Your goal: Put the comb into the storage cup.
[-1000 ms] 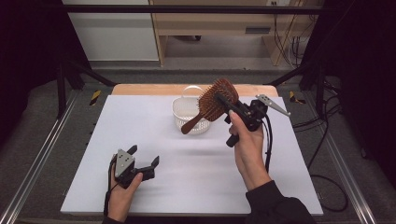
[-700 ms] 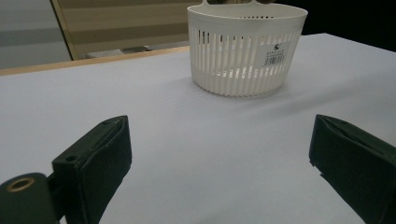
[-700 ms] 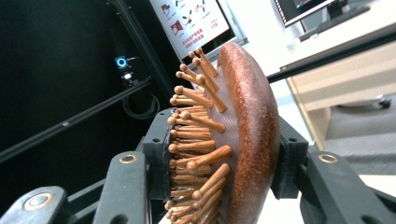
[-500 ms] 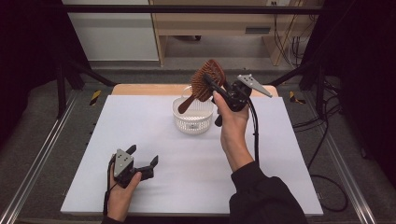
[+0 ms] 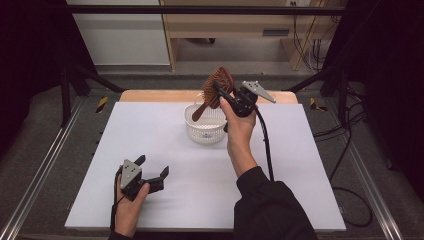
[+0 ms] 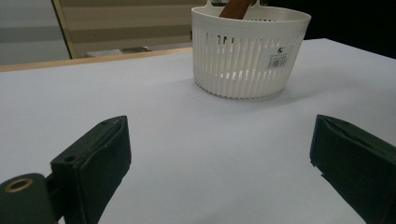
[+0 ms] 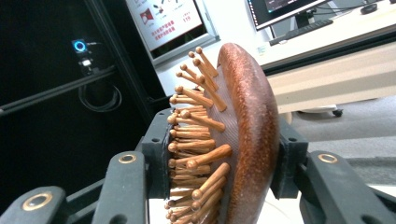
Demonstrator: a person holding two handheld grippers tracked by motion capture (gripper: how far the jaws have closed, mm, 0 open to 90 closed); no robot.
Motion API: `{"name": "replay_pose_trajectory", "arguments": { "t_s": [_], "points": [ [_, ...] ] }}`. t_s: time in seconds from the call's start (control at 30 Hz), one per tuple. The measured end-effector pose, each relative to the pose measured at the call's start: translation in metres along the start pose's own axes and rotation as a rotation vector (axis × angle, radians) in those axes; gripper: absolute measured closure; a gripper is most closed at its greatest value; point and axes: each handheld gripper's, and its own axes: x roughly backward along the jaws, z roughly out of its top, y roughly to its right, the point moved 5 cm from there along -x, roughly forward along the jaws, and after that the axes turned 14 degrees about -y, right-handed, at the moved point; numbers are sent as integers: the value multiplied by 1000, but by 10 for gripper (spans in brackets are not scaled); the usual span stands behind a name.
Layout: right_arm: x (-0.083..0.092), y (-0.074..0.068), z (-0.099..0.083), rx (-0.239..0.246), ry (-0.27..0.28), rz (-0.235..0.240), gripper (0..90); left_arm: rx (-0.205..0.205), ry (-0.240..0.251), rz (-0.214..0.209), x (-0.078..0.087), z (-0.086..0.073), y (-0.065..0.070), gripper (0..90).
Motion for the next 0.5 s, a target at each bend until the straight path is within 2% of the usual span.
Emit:
{"name": "replay_pose_trajectory", "arguments": {
  "t_s": [0.17, 0.3, 0.43, 0.5],
  "points": [
    [-7, 6, -6, -12, -11, -17, 516, 1, 1, 1, 0, 0, 0, 55],
    [-12, 16, -17, -46, -18, -29, 516, 2, 4, 0, 0, 0, 0, 54],
    [-14, 22, -26, -79, -22, -27, 516, 5, 3, -2, -1, 0, 1, 54],
    [-14, 24, -30, -77, -28, -24, 516, 0, 2, -2, -1, 0, 1, 54]
  ]
}}
